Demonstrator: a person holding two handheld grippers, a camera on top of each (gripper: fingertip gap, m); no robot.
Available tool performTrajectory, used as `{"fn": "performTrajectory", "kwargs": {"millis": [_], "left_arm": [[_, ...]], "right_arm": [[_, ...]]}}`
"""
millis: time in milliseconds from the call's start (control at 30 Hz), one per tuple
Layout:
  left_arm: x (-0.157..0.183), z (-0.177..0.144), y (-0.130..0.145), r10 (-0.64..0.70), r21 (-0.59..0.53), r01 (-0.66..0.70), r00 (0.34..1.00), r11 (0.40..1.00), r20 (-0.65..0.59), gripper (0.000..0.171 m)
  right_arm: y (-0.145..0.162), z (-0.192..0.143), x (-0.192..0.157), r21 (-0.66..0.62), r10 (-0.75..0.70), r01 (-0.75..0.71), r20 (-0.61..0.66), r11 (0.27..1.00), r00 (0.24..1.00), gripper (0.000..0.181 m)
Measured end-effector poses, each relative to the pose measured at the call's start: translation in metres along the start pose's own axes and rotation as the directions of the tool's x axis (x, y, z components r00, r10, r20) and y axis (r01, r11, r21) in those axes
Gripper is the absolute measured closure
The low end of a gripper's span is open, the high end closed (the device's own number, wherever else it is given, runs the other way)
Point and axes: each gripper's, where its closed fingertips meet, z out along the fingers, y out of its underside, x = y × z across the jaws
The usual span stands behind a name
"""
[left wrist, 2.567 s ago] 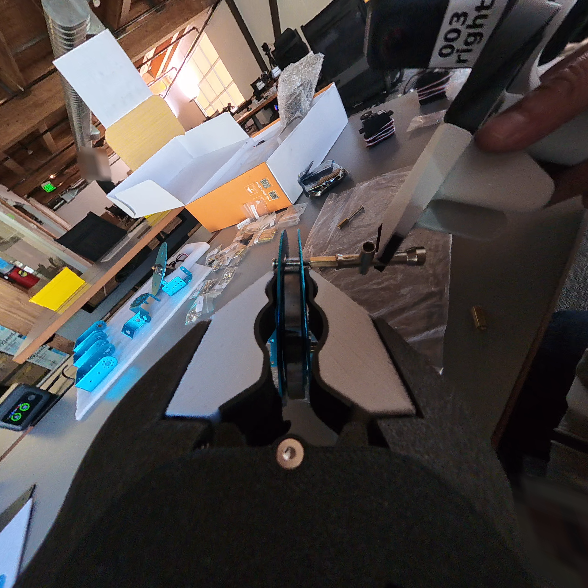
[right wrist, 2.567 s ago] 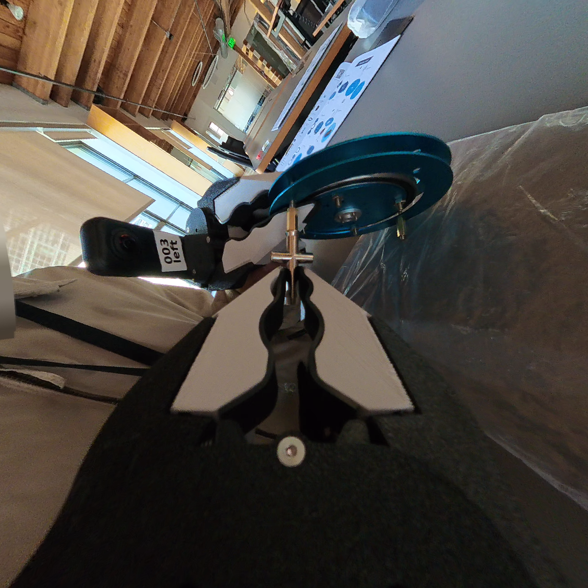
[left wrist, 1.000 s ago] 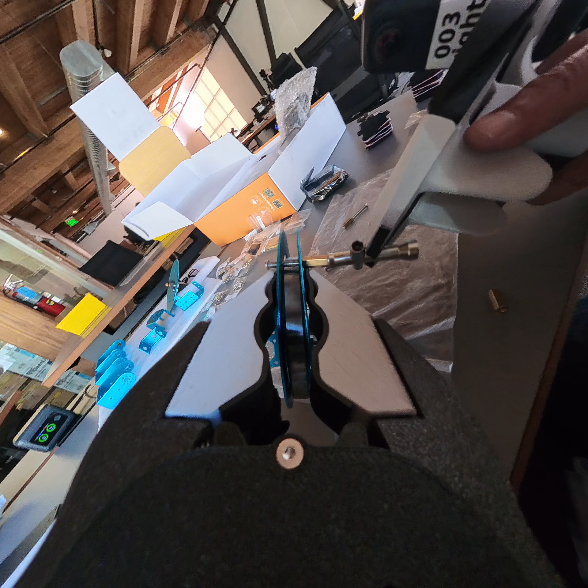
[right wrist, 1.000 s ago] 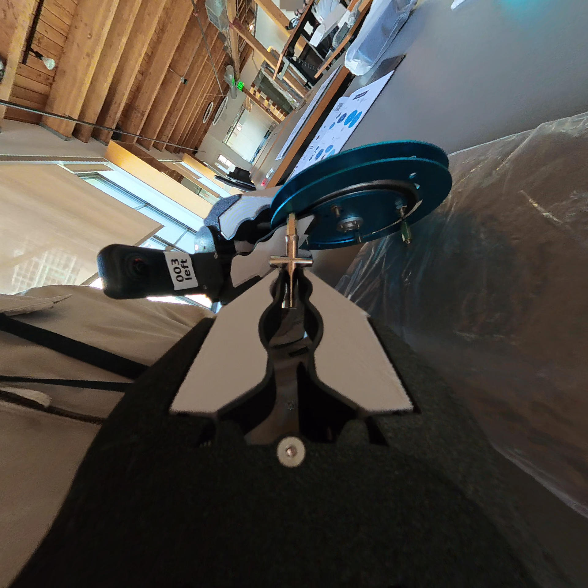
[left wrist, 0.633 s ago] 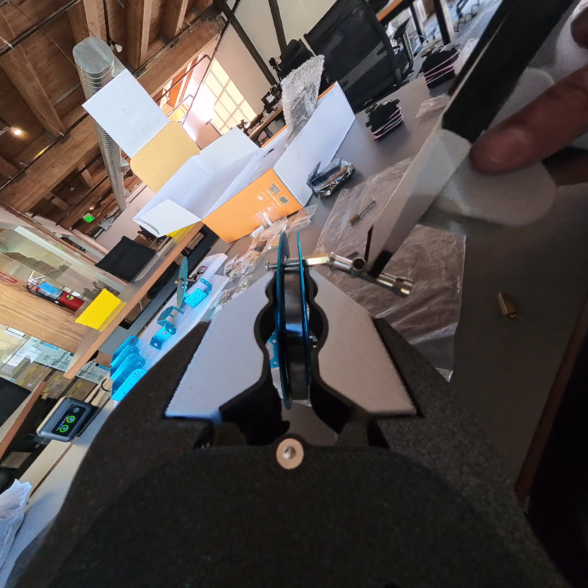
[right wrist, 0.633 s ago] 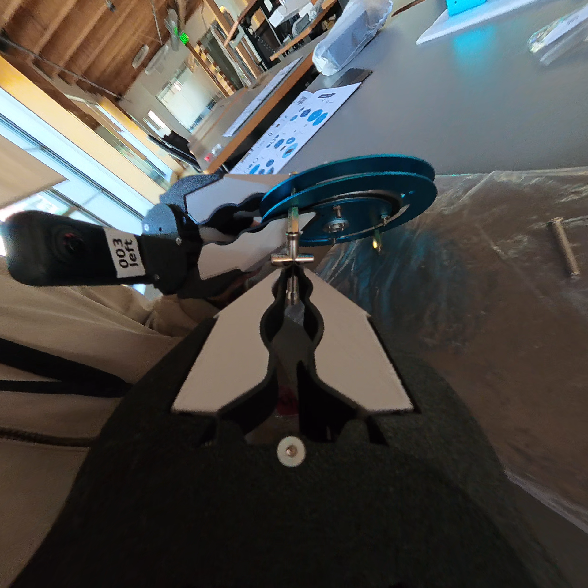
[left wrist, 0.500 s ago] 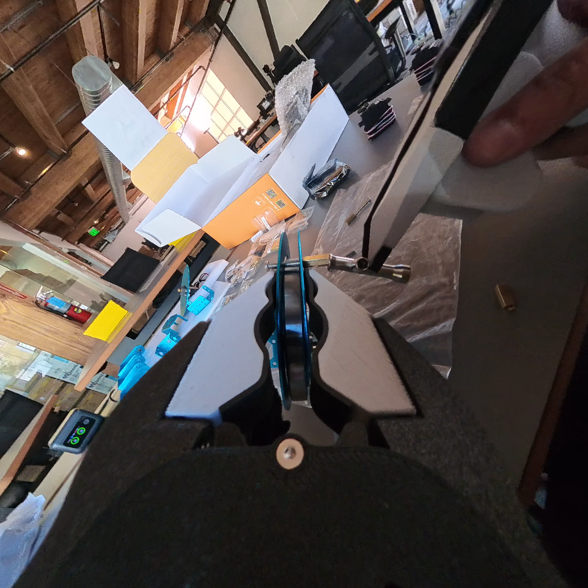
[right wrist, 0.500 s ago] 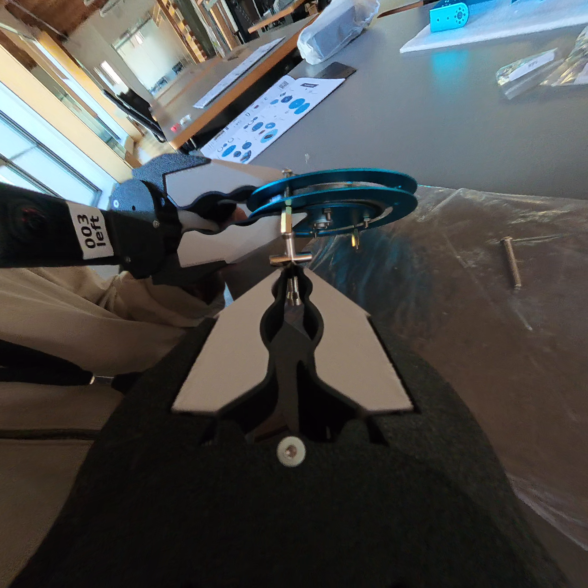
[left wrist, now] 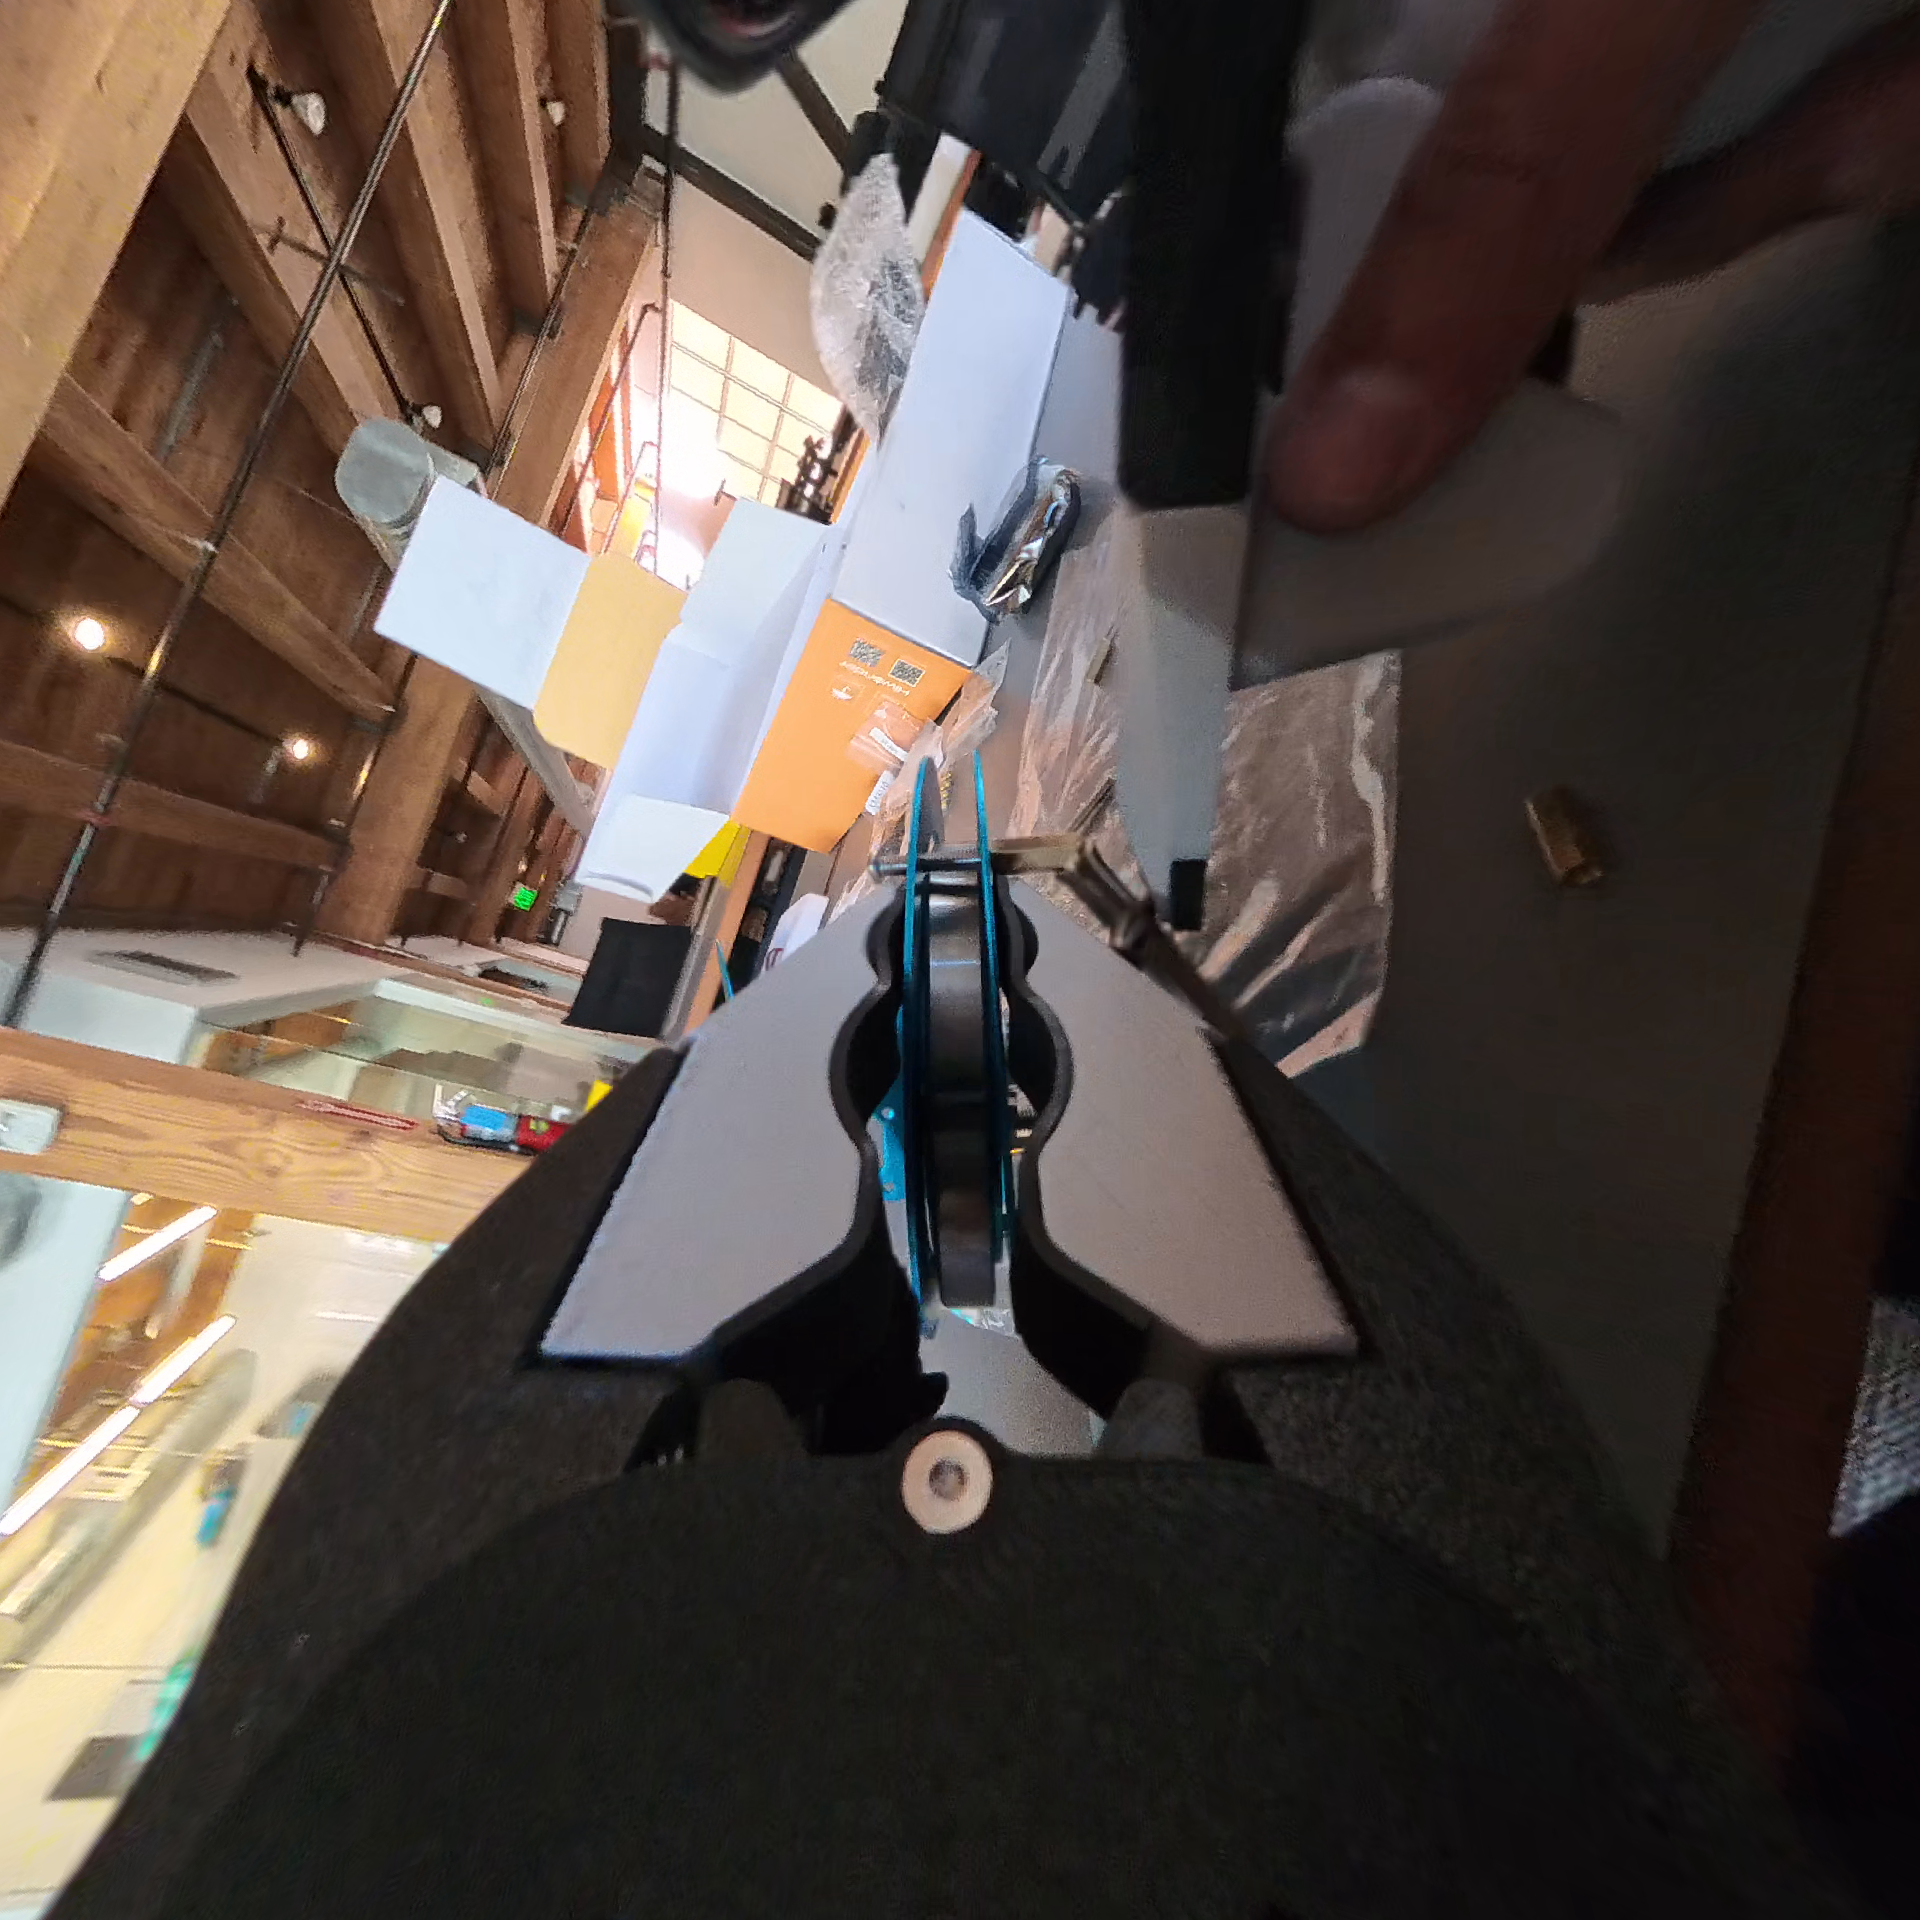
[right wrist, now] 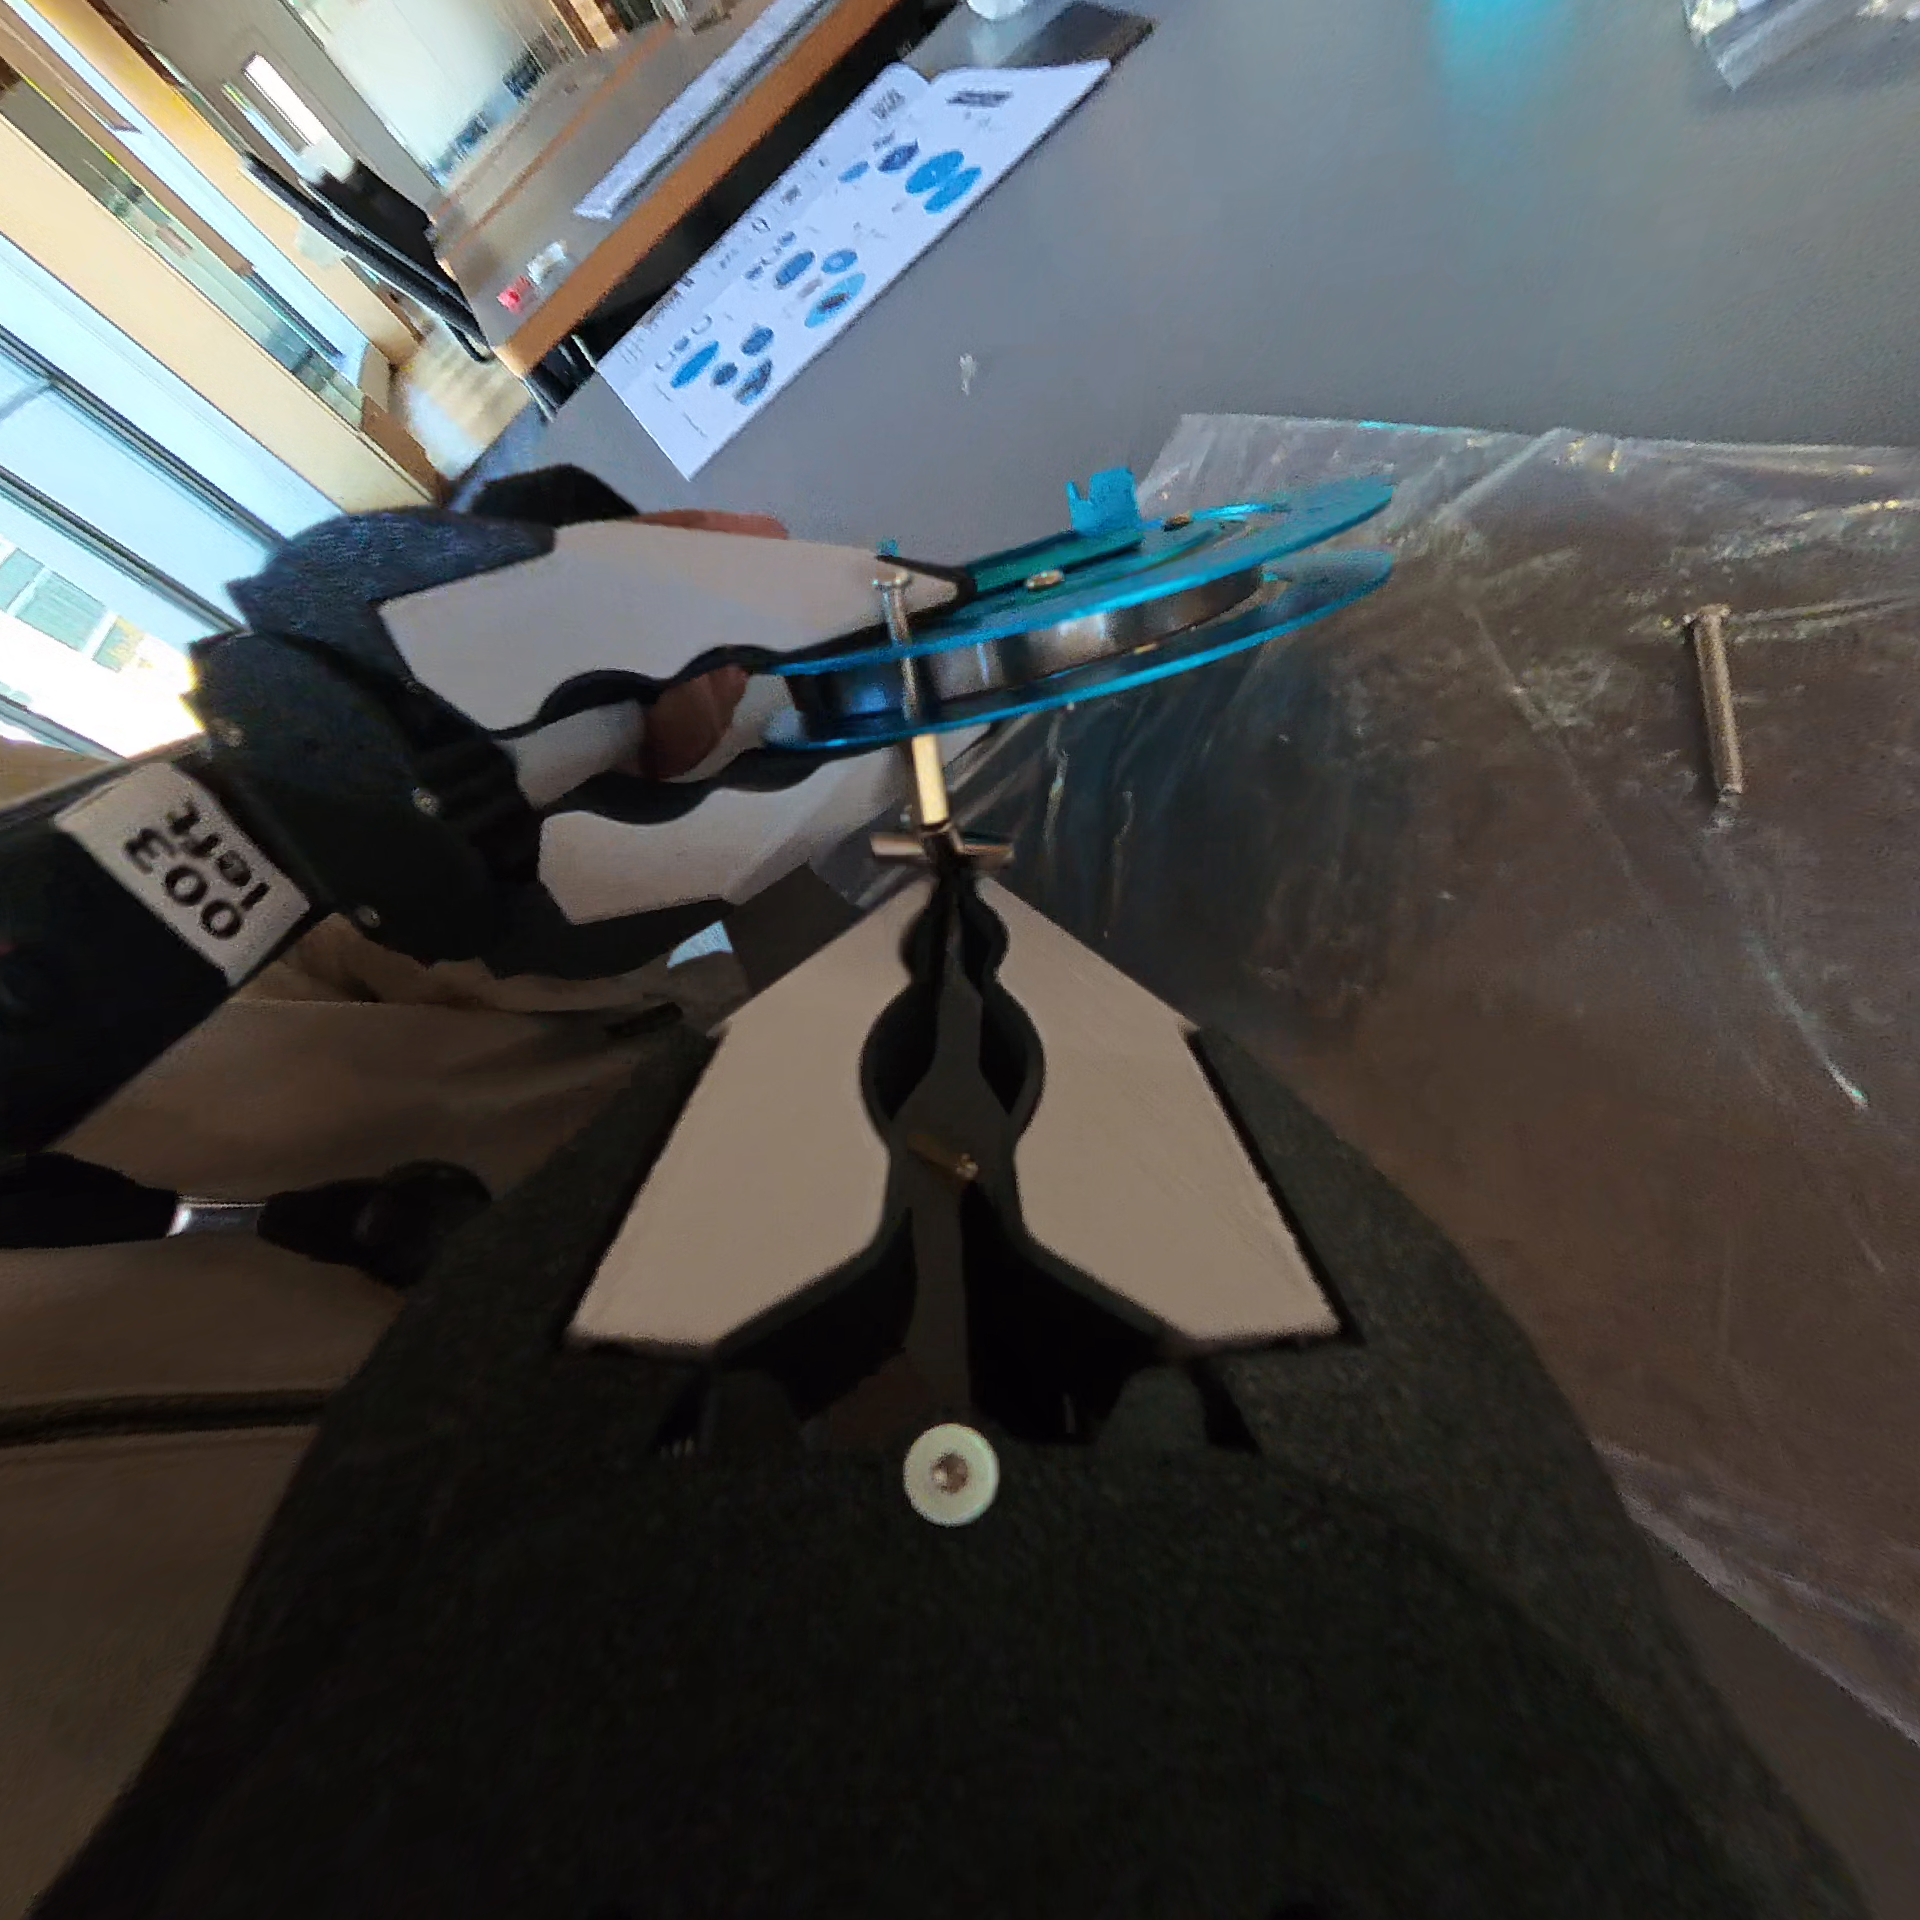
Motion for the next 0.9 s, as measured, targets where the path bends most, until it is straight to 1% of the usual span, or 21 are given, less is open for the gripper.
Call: {"fn": "performTrajectory", "kwargs": {"millis": [100,167,300,367,433,500,567,600,633,667,733,767,800,833,867,900], "left_arm": [[0.007,0.0,-0.001,0.071,-0.015,-0.071,0.997,0.997,0.001,0.16],[0.004,0.001,0.0,0.051,-0.027,-0.051,0.999,0.998,0.015,0.16],[-0.013,0.0,0.006,-0.118,-0.034,0.119,0.993,0.992,0.02,0.159],[-0.019,-0.002,0.011,-0.184,-0.027,0.184,0.983,0.983,0.015,0.159],[-0.023,-0.004,0.015,-0.238,-0.022,0.239,0.971,0.971,0.009,0.158],[-0.03,-0.006,0.02,-0.333,-0.026,0.334,0.943,0.942,0.008,0.158],[-0.038,-0.006,0.027,-0.449,-0.038,0.45,0.893,0.892,0.014,0.158],[-0.043,-0.005,0.032,-0.512,-0.044,0.512,0.859,0.858,0.019,0.158],[-0.049,-0.005,0.037,-0.572,-0.05,0.572,0.82,0.818,0.022,0.158],[-0.053,-0.004,0.042,-0.629,-0.059,0.628,0.778,0.776,0.01,0.158],[-0.062,-0.003,0.054,-0.727,-0.092,0.724,0.686,0.684,-0.006,0.159],[-0.067,-0.002,0.061,-0.778,-0.103,0.774,0.629,0.625,0.001,0.159],[-0.07,-0.002,0.067,-0.821,-0.103,0.817,0.571,0.567,0.004,0.159],[-0.073,-0.001,0.071,-0.849,-0.098,0.845,0.528,0.526,-0.011,0.159],[-0.074,-0.002,0.074,-0.859,-0.098,0.854,0.511,0.511,-0.026,0.159],[-0.075,-0.003,0.076,-0.86,-0.101,0.855,0.509,0.509,-0.031,0.158]], "right_arm": [[-0.002,-0.005,0.003,0.009,-0.019,0.019,-0.005,1.0,1.0,0.181],[0.004,-0.007,0.009,-0.032,-0.038,0.037,-0.032,0.999,0.999,0.181],[0.005,-0.009,0.008,-0.034,-0.029,0.028,-0.008,0.999,1.0,0.18],[0.004,-0.009,0.007,-0.036,-0.05,0.05,0.003,0.998,0.999,0.171],[0.001,-0.009,0.004,-0.035,-0.069,0.069,0.016,0.997,0.998,0.168],[-0.001,-0.006,0.0,-0.047,-0.079,0.081,0.035,0.996,0.996,0.16],[-0.001,0.0,-0.004,-0.1,-0.139,0.143,0.044,0.985,0.989,0.158],[0.003,0.002,-0.005,-0.171,-0.185,0.188,0.036,0.967,0.982,0.158],[0.006,0.003,-0.004,-0.25,-0.253,0.251,0.025,0.935,0.967,0.156],[0.008,0.004,-0.001,-0.32,-0.341,0.329,0.019,0.889,0.94,0.156],[0.009,0.007,0.007,-0.401,-0.481,0.458,0.047,0.793,0.875,0.155],[0.008,0.011,0.006,-0.409,-0.499,0.489,0.09,0.77,0.862,0.151],[0.009,0.014,0.001,-0.412,-0.488,0.506,0.156,0.758,0.859,0.15],[0.007,0.018,-0.004,-0.395,-0.487,0.534,0.219,0.748,0.845,0.151],[0.003,0.022,-0.006,-0.357,-0.512,0.57,0.252,0.74,0.821,0.154],[0.002,0.025,-0.006,-0.344,-0.528,0.601,0.287,0.722,0.799,0.156]]}}
